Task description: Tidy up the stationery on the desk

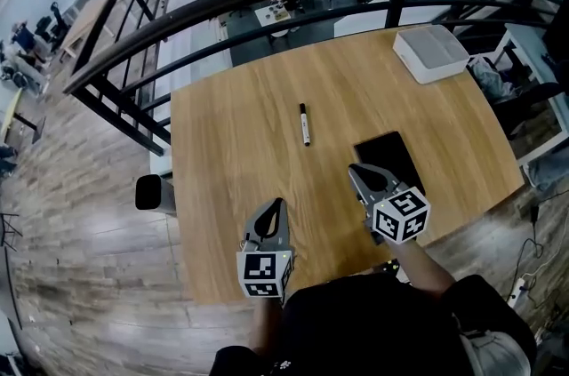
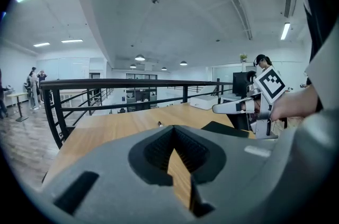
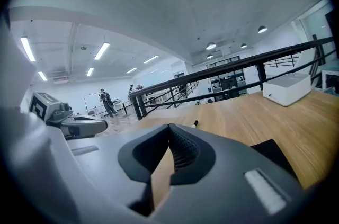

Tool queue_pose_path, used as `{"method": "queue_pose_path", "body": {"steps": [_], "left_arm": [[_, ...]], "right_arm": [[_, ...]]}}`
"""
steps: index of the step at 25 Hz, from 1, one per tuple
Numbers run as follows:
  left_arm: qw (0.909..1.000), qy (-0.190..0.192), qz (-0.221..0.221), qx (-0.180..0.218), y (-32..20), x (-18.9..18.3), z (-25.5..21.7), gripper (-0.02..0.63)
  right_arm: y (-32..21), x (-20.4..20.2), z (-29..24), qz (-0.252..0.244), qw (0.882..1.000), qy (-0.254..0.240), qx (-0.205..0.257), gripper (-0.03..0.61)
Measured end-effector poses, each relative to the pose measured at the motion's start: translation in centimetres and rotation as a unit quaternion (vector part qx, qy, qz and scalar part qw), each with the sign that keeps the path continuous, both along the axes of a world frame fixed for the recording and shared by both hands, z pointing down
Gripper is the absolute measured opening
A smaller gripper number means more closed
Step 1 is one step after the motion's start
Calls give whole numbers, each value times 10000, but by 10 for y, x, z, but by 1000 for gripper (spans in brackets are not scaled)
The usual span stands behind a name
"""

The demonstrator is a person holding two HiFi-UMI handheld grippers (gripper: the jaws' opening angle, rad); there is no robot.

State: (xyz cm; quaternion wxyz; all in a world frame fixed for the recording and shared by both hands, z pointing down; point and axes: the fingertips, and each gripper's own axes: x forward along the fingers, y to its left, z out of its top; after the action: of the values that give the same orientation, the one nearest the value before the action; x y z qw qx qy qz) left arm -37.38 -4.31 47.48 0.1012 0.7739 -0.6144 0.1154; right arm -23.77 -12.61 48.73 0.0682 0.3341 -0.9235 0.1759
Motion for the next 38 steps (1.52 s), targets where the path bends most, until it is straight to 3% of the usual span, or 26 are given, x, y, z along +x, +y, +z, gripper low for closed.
{"method": "queue_pose_path", "body": {"steps": [7,16,25,38], "left_arm": [[9998,-177,42,9,-10,-48,2,-3],[9998,100,75,160,-29,-91,5,-3],[9992,400,52,44,-45,-108,27,-2],[9979,636,-3,-147,-48,-119,46,-2]], "right_arm": [[-26,-46,6,136,9996,227,-63,6],[-73,-84,28,517,9966,591,-232,8],[-117,-113,61,724,9913,968,-525,19],[-153,-135,122,834,9718,1930,-1070,91]]}}
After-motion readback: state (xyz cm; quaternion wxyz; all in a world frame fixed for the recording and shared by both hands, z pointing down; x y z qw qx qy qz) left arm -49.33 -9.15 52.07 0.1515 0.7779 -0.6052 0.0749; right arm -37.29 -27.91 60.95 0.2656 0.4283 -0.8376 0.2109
